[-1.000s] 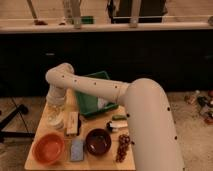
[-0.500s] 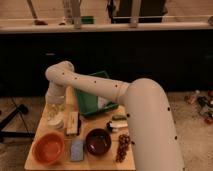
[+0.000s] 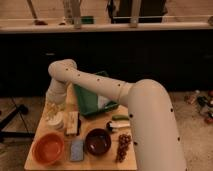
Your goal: Place banana in paper cup
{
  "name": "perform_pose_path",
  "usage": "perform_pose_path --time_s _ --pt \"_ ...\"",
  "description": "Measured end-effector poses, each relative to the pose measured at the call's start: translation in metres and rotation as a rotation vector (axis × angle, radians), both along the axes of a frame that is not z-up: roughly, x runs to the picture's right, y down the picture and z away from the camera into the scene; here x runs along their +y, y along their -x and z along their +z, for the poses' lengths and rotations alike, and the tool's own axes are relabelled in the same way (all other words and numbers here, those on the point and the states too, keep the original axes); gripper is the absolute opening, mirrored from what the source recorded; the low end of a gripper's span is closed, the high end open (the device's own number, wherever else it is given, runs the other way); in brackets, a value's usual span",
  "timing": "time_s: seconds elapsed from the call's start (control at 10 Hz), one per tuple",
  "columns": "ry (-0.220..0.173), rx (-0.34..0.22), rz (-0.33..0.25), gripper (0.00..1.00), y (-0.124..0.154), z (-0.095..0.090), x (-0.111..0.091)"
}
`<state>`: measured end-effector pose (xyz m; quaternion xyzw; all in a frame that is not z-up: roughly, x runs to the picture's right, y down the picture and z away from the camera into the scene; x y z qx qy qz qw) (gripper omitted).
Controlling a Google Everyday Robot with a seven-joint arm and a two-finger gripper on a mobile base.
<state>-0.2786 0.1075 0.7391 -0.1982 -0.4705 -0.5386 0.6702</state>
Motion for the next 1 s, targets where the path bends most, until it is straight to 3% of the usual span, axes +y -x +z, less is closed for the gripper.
perform_pose_path --time_s 0.6,1.0 --pt "0.111 -0.046 0.015 0.03 0.017 -0.030 0.005" --pt "0.201 -0.097 0.106 0.03 0.019 -0.036 0.013"
